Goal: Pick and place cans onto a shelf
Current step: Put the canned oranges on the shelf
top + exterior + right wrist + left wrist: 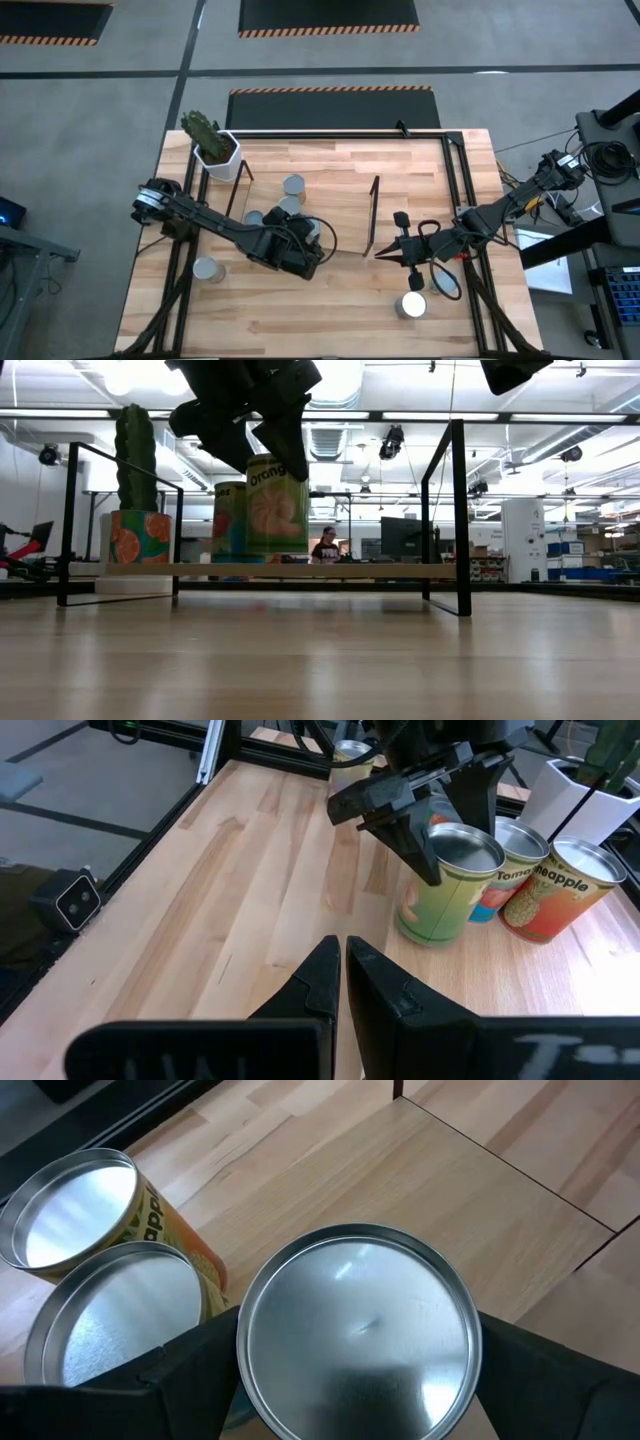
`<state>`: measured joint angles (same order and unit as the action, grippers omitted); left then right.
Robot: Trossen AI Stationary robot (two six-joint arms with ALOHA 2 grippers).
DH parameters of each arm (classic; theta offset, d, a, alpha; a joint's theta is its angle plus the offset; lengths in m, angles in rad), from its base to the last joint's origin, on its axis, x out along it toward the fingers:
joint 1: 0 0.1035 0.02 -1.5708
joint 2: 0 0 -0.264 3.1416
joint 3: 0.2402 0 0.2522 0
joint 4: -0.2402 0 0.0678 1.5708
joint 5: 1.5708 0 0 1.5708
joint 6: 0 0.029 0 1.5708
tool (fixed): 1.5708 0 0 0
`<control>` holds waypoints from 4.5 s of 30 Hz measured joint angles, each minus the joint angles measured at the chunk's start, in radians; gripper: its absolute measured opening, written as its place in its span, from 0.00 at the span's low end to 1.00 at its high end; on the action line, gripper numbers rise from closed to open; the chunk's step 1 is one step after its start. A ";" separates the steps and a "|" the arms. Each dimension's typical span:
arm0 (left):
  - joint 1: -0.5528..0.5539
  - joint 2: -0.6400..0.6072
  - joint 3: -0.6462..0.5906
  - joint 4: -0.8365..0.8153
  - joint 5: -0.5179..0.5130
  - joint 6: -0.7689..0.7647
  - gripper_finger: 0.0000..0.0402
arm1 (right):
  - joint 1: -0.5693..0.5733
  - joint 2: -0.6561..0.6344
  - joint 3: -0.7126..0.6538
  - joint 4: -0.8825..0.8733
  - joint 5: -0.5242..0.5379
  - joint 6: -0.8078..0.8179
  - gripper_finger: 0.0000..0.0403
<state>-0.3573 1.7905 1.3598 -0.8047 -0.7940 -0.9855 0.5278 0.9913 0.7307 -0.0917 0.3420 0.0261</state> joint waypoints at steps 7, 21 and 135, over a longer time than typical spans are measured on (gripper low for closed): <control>0.000 0.000 0.000 0.000 0.000 0.000 0.82 | 0.000 0.000 0.000 0.000 0.000 0.000 0.03; 0.000 0.000 -0.001 0.000 0.001 0.000 0.82 | 0.000 0.000 0.000 0.000 0.000 0.000 0.03; -0.203 -0.791 -0.589 0.367 -0.074 0.886 0.00 | -0.372 0.658 0.675 -0.492 -0.045 -0.076 0.02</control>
<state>-0.5604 0.9996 0.7712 -0.4375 -0.8684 -0.0996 0.1557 1.6498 1.4055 -0.5835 0.2974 -0.0503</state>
